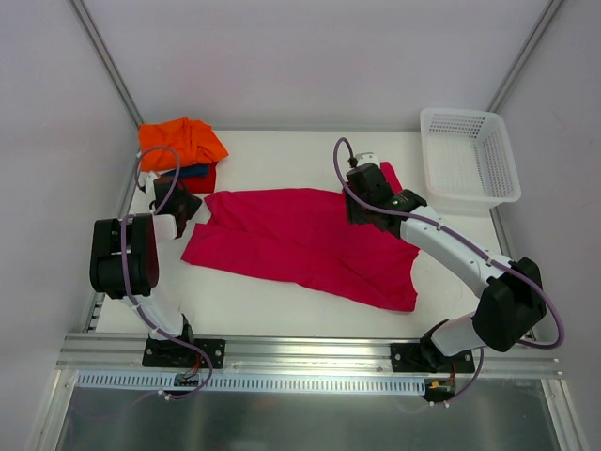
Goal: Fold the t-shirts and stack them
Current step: Fold the tshirt
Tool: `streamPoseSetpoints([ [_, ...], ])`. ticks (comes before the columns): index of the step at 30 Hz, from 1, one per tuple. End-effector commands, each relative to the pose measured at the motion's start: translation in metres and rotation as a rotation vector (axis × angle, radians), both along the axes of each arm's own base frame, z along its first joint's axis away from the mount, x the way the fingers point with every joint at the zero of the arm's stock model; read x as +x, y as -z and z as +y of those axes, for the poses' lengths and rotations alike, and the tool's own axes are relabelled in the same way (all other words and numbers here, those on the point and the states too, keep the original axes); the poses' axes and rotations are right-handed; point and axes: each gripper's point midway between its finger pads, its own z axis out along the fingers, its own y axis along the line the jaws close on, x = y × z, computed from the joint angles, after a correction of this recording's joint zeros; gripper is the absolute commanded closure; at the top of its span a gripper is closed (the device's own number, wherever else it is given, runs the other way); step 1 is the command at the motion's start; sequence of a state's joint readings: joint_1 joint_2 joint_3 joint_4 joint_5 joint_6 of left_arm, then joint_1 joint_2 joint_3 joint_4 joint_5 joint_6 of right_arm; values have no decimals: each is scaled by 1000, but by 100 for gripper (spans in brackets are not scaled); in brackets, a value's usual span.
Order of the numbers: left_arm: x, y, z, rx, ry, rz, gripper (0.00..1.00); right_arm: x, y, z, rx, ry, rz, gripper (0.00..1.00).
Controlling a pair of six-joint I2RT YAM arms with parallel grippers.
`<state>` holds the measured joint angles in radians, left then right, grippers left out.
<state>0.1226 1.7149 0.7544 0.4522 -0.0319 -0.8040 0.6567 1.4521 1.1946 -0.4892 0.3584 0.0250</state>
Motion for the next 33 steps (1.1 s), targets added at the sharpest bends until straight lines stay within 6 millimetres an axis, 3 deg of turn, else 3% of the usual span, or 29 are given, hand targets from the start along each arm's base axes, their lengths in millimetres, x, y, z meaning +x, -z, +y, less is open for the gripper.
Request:
streamPoseSetpoints([
  [1, 11, -18, 9, 8, -41, -85, 78, 6, -18, 4, 36, -6, -48, 54],
  [12, 27, -10, 4, -45, -22, -94, 79, 8, -19, 7, 32, -14, -48, 55],
  [33, 39, -17, -5, -93, 4, -154, 79, 11, -15, 11, 35, -20, -38, 55],
])
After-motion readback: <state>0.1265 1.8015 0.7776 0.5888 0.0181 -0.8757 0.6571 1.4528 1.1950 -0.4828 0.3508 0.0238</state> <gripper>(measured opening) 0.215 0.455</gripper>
